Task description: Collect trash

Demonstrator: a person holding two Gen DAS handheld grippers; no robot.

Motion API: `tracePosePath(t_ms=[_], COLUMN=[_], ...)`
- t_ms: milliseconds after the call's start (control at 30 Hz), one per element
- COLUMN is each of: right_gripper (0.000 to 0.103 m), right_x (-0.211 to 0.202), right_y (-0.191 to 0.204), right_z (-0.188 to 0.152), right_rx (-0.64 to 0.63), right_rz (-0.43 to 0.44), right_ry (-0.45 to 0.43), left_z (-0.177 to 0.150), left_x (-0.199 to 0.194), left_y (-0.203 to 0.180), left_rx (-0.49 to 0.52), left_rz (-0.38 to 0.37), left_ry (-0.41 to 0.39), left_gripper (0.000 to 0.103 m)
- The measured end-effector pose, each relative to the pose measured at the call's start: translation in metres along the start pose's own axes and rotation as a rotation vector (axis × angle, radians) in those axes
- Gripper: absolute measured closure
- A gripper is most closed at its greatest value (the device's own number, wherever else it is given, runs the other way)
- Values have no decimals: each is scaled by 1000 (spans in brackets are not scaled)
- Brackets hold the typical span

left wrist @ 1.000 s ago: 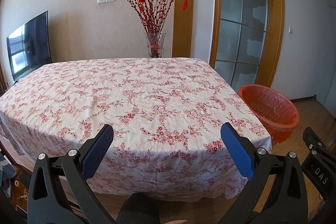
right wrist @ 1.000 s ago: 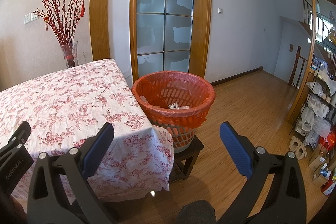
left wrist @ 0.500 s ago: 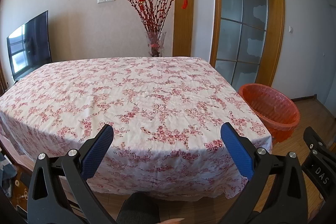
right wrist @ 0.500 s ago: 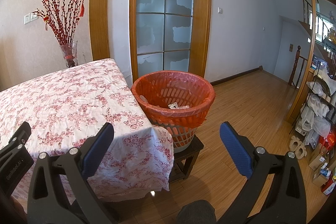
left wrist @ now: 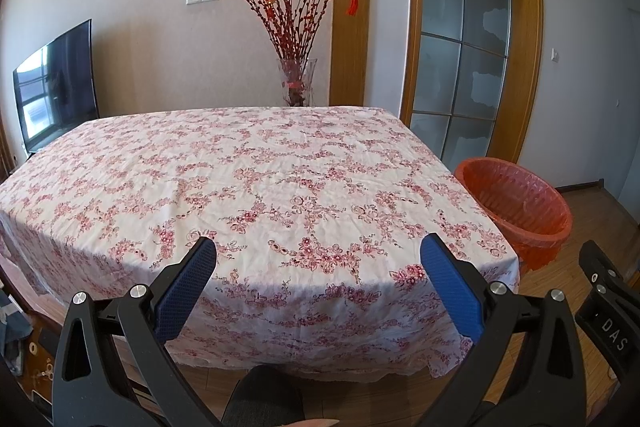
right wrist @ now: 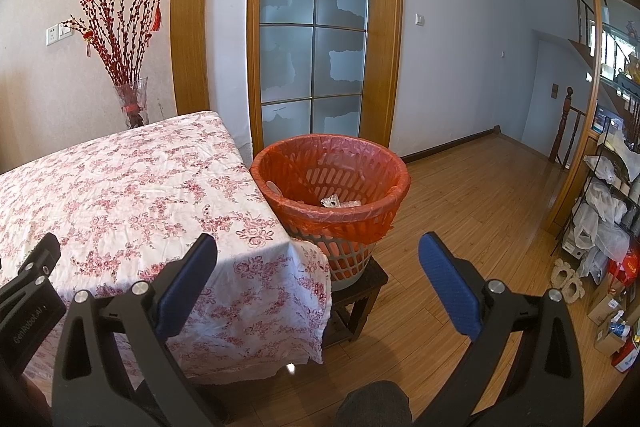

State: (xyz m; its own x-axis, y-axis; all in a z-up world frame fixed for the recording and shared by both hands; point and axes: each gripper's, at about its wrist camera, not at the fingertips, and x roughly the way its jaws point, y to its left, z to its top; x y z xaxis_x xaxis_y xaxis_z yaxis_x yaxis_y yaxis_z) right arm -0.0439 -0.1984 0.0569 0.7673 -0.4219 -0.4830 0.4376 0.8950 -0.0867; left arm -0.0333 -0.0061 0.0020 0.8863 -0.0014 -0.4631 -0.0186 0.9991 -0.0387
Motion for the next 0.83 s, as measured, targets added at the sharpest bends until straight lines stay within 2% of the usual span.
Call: tracePosePath(t_ms=[833], right_gripper=[4], right_x=[1], right_y=[2], right_z=[-2], right_rx=[-1], right_rz=[2], right_ry=[2], left_z=[0], left_x=[3], left_y=[6], left_rx=[1], left_rz=[-2], left_ry=[12], left_gripper=[3])
